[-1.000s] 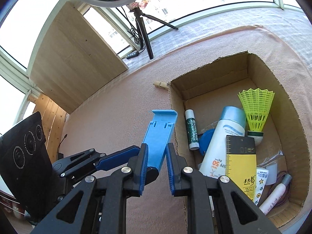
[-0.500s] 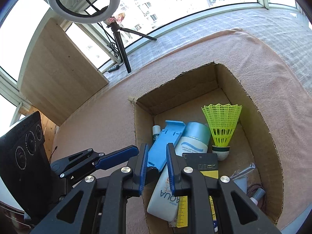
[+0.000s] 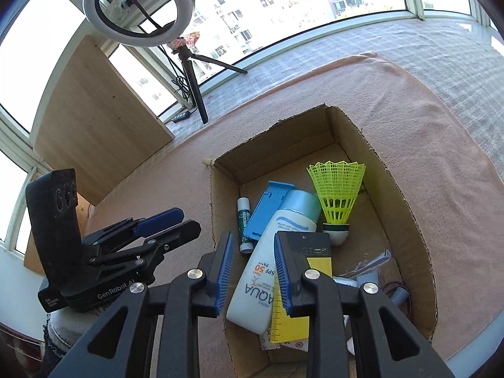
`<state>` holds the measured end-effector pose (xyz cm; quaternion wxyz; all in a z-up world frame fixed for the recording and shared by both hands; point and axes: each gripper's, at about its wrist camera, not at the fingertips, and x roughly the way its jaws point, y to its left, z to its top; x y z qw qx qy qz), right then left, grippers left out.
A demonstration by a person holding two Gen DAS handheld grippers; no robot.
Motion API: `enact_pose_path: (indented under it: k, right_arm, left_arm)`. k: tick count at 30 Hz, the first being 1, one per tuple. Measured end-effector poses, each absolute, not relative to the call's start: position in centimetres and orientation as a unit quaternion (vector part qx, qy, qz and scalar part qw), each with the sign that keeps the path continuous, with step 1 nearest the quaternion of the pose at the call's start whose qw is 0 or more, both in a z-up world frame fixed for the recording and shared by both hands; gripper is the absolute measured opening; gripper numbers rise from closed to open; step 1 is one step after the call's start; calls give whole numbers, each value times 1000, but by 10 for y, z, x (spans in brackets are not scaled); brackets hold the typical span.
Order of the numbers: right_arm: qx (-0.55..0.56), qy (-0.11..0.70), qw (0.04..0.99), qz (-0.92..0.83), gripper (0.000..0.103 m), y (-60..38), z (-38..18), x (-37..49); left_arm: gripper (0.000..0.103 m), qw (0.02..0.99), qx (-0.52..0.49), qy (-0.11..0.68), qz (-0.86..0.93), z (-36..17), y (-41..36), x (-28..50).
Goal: Organize objects
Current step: 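Carry the blue stand into the box and open the right tool, then move the left tool to the wooden clothespin and grasp it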
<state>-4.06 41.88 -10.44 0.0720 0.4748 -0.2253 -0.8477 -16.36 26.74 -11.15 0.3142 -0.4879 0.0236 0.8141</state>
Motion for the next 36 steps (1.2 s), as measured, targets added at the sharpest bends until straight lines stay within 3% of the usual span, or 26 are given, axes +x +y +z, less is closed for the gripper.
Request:
enact_pose_path:
  k: [8, 14, 32, 34, 36]
  right_arm:
    - [471, -258, 68, -841, 28, 431, -108, -3]
    - [478, -277, 54, -832, 30, 447, -112, 18]
    - [491, -319, -45, -810, 33, 520, -132, 53]
    - [493, -314, -45, -810, 37, 517, -133, 51]
    - [495, -303, -47, -813, 40, 512, -133, 48]
  left_arm:
    - [65, 266, -496, 34, 826, -124, 246, -207]
    - [70, 255, -505, 56, 822, -145, 259, -245]
    - [70, 257, -492, 100, 826, -183, 288, -291]
    - [64, 259, -491, 105, 825, -185, 288, -289]
    - [64, 263, -487, 109, 826, -186, 287, -288]
